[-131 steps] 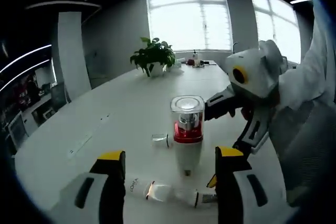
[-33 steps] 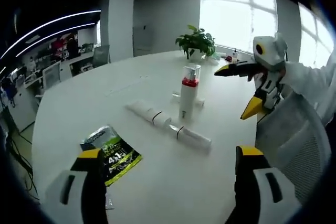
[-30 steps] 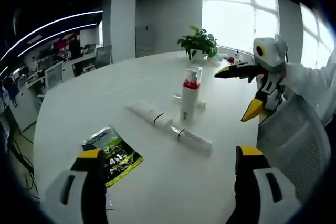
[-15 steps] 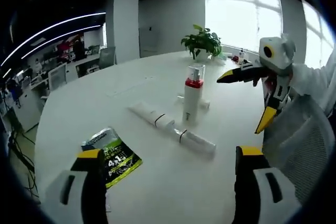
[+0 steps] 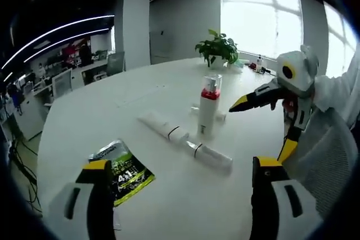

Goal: Arrange the skincare products in the storage area until every visible bottle or jar stands upright without overlapping.

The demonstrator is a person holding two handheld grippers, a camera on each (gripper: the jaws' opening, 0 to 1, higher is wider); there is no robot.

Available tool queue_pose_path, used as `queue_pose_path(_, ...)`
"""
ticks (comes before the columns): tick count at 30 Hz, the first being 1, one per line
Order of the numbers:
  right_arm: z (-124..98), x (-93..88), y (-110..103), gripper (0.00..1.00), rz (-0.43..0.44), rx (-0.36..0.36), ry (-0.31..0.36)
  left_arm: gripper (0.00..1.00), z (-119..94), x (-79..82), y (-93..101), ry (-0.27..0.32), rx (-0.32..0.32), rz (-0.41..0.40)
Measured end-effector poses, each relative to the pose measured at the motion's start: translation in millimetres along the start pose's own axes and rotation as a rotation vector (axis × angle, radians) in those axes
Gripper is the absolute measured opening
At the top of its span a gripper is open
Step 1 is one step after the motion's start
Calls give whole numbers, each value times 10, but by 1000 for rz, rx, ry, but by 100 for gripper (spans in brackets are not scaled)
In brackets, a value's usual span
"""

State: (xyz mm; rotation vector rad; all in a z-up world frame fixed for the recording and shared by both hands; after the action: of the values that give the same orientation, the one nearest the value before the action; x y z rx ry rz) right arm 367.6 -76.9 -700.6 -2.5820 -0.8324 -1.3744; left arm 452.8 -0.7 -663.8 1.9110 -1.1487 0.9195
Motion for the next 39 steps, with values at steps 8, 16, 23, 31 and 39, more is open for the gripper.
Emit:
queue_pose_path(8, 228, -131, 46, 83, 46, -29, -43, 99, 6, -41, -120, -4, -17, -10)
queue_pose_path(16, 450, -256, 112, 79, 105, -74, -85, 99, -31, -54, -109, 24, -27, -47)
queue_pose_path(23, 669, -189, 121, 77, 89, -108, -94, 99, -53, -105, -154, 30, -22, -66)
queue_pose_path(31, 857, -227, 168, 70, 41, -139, -126, 99, -109, -108, -187, 48, -18, -77)
queue_pose_path(39, 926, -336, 216, 68, 55, -145, -147, 99, -135, -135, -208, 51, -17, -94)
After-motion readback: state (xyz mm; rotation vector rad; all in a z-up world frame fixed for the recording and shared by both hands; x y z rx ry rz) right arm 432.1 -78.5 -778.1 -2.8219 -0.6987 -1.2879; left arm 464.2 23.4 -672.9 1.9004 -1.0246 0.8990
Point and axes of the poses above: the point that each gripper's makers call its tool centre point, and the gripper's own axes: z roughly forward along the fingers, y roughly to its right, x roughly out of its top, the point moved 1 cm from there along -z, roughly backward along the fingers, and after that the axes turned 12 degrees about -z, right-handed, at the moved point
